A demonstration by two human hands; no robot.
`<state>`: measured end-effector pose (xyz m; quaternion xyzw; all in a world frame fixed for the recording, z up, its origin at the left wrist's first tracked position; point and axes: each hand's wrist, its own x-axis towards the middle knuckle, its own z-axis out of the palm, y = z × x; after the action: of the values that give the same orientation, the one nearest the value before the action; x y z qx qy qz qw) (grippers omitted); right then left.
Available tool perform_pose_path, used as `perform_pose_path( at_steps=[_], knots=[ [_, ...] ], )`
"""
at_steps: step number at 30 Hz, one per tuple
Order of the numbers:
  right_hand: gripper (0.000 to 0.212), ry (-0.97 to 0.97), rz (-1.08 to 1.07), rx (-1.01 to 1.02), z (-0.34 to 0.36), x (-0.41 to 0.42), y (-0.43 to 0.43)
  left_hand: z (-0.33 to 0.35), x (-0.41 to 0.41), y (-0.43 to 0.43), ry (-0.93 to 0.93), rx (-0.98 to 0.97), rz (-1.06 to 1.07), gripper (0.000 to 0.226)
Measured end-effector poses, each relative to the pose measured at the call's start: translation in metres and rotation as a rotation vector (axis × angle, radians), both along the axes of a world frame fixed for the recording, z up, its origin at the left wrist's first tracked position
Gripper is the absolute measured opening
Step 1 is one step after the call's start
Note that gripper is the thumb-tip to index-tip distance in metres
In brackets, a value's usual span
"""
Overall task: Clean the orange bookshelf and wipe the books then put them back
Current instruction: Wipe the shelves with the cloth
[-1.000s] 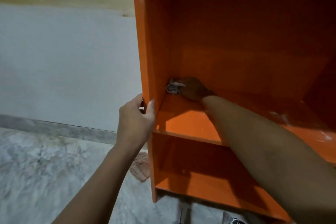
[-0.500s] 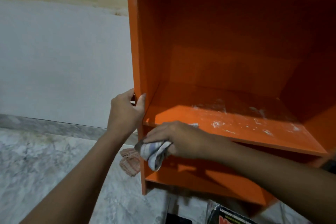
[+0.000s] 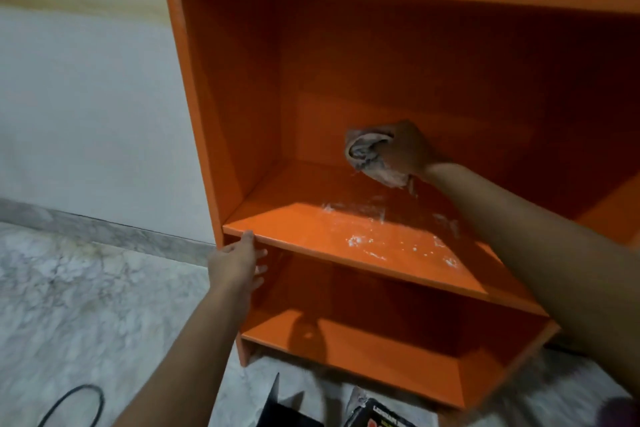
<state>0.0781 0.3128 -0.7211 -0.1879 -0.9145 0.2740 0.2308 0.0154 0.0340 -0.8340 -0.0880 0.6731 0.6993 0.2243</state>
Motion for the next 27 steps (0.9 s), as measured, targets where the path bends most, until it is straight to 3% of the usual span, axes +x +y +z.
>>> perform_pose_path(
  at_steps=[5,10,13,21,27],
  knots=[
    [0.043,-0.042,0.052,-0.019,-0.031,-0.039,0.023,0.014,0.004,0.008,-0.052,0.001,-0.007,0.015],
    [0.039,-0.196,0.127,0.046,-0.063,-0.066,0.022,0.01,-0.007,0.011,-0.068,-0.06,-0.072,0.023],
    [0.036,-0.192,0.136,0.022,-0.076,-0.077,0.026,0.002,-0.018,0.011,-0.056,-0.062,-0.126,0.03],
    [0.032,-0.25,0.271,-0.002,-0.08,-0.025,-0.045,0.001,-0.024,0.008,-0.078,-0.085,-0.181,0.04],
    [0.066,-0.284,0.599,0.064,-0.078,0.045,-0.141,0.001,-0.027,0.004,-0.08,-0.09,-0.168,0.042]
  ],
)
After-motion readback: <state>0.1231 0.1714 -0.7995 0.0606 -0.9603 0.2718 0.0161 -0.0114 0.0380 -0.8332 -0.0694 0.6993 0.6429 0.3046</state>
